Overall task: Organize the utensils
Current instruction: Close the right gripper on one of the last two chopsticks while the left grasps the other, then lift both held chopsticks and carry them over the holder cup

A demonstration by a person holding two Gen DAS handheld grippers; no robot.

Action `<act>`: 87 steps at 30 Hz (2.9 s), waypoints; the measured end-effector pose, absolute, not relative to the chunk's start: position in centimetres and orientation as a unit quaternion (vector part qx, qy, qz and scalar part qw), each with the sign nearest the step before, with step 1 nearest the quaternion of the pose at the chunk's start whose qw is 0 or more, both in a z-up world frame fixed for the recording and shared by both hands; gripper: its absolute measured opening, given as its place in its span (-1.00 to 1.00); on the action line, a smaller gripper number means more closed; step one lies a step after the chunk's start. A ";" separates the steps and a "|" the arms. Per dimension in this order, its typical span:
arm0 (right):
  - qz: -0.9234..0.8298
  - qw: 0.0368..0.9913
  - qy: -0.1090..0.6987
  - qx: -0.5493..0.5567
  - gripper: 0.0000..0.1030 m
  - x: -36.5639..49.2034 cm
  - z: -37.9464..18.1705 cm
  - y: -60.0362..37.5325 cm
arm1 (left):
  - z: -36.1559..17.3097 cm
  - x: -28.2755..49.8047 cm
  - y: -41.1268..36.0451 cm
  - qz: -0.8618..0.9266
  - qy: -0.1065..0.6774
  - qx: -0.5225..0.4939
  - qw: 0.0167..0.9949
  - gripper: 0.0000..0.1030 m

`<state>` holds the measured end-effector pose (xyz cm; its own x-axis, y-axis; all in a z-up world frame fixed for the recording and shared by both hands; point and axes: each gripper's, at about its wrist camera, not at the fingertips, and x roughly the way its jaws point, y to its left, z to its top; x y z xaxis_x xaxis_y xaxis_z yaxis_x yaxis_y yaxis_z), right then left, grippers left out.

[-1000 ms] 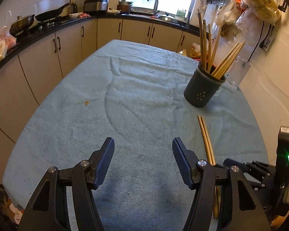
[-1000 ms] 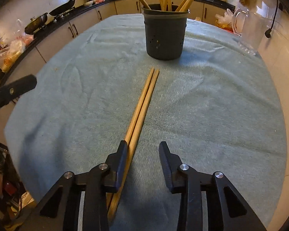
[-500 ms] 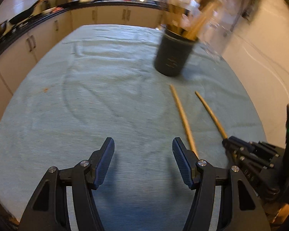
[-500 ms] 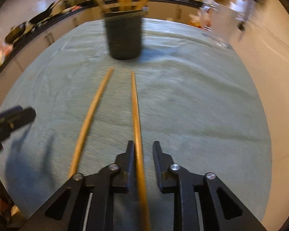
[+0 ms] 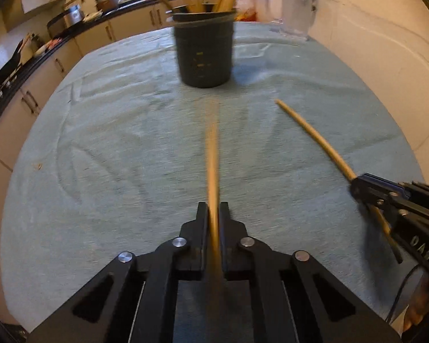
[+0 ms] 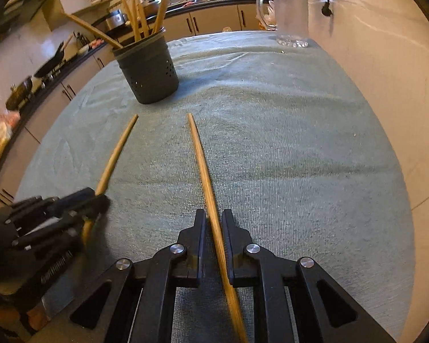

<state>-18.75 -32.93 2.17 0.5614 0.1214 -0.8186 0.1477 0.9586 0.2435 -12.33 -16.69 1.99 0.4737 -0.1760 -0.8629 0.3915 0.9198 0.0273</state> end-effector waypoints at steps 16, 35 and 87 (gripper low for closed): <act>0.023 0.827 0.556 0.082 -0.55 -12.8 2.2 -32.1 | 2.7 -5.5 -15.8 -0.169 0.518 0.109 0.832 -0.37; 0.025 0.834 0.550 0.035 -0.88 -6.2 2.7 -30.3 | 2.7 -2.1 -15.2 -0.188 0.511 0.051 0.837 -0.90; 0.037 0.969 0.216 0.118 -0.87 -24.1 18.9 -29.4 | 19.4 -19.6 -5.0 -0.169 0.249 -0.064 0.952 -0.89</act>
<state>-24.11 -29.44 18.91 0.9040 0.1220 -0.4098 -0.0198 0.9693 0.2449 -19.63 -5.00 19.45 0.8192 -0.3530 -0.4520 0.2893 0.9349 -0.2056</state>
